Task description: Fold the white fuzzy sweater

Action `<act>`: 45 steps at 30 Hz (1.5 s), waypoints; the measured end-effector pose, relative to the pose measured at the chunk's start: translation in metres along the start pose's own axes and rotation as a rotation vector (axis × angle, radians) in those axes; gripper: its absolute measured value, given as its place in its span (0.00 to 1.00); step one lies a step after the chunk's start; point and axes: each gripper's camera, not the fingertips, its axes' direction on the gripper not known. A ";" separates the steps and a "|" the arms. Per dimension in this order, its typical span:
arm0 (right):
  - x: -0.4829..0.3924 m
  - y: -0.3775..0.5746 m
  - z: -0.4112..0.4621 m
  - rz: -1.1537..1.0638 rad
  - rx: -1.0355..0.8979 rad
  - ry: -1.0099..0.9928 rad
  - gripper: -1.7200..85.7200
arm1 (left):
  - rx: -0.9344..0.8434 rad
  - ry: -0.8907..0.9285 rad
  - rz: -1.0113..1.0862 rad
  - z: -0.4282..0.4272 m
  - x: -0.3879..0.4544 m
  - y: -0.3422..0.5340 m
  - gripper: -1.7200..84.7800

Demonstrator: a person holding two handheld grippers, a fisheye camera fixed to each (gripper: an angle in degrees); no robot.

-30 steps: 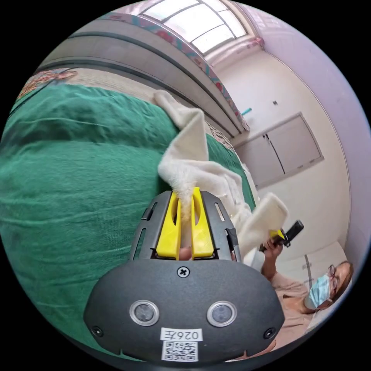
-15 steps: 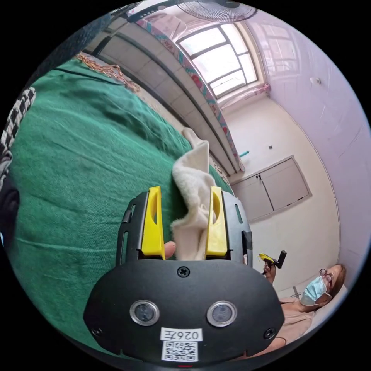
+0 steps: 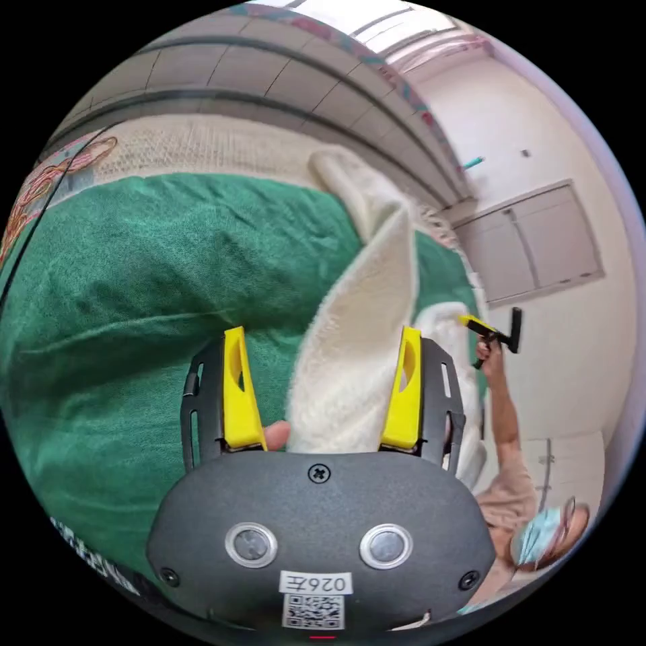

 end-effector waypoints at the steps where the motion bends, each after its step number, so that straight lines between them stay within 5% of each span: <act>1: -0.008 -0.003 0.020 -0.005 -0.046 0.055 0.17 | -0.026 -0.225 0.003 0.007 0.022 -0.007 0.23; 2: -0.026 0.002 0.020 -0.063 0.002 0.200 0.12 | -0.097 -0.470 0.088 0.023 0.049 -0.008 0.17; 3: -0.036 0.005 0.020 -0.128 -0.001 0.224 0.09 | -0.115 -0.530 0.155 0.030 0.063 -0.007 0.12; 4: -0.053 0.012 0.020 -0.244 -0.021 0.177 0.04 | -0.137 -0.471 0.316 0.035 0.090 -0.001 0.03; 7: -0.078 0.033 -0.004 -0.349 0.019 0.147 0.02 | -0.165 -0.196 0.417 0.032 0.122 0.005 0.01; 14: -0.089 0.058 -0.111 -0.407 0.388 0.197 0.02 | 0.726 -0.214 0.210 -0.149 0.117 0.062 0.01; 20: -0.014 0.033 -0.024 -0.209 0.067 0.077 0.03 | 0.196 0.060 0.213 -0.038 0.066 0.018 0.15; 24: 0.027 0.058 0.000 -0.073 0.106 -0.064 0.03 | 0.109 -0.054 0.227 0.015 0.085 0.008 0.17; 29: 0.047 0.075 0.006 -0.043 0.162 -0.157 0.03 | 0.008 -0.282 0.371 0.023 0.137 0.017 0.04; 33: 0.030 0.087 -0.004 -0.092 0.213 -0.063 0.03 | 0.117 -0.436 0.446 0.013 0.178 0.052 0.02; 38: -0.003 0.101 -0.044 -0.190 0.364 0.050 0.03 | 0.558 -0.530 0.391 -0.082 0.212 0.103 0.01; 42: -0.012 0.068 -0.037 -0.253 0.346 0.215 0.05 | 0.557 -0.486 0.317 -0.089 0.187 0.077 0.01; 45: 0.013 0.026 0.002 -0.138 0.141 0.261 0.10 | 0.536 -0.471 0.090 -0.090 0.145 0.073 0.01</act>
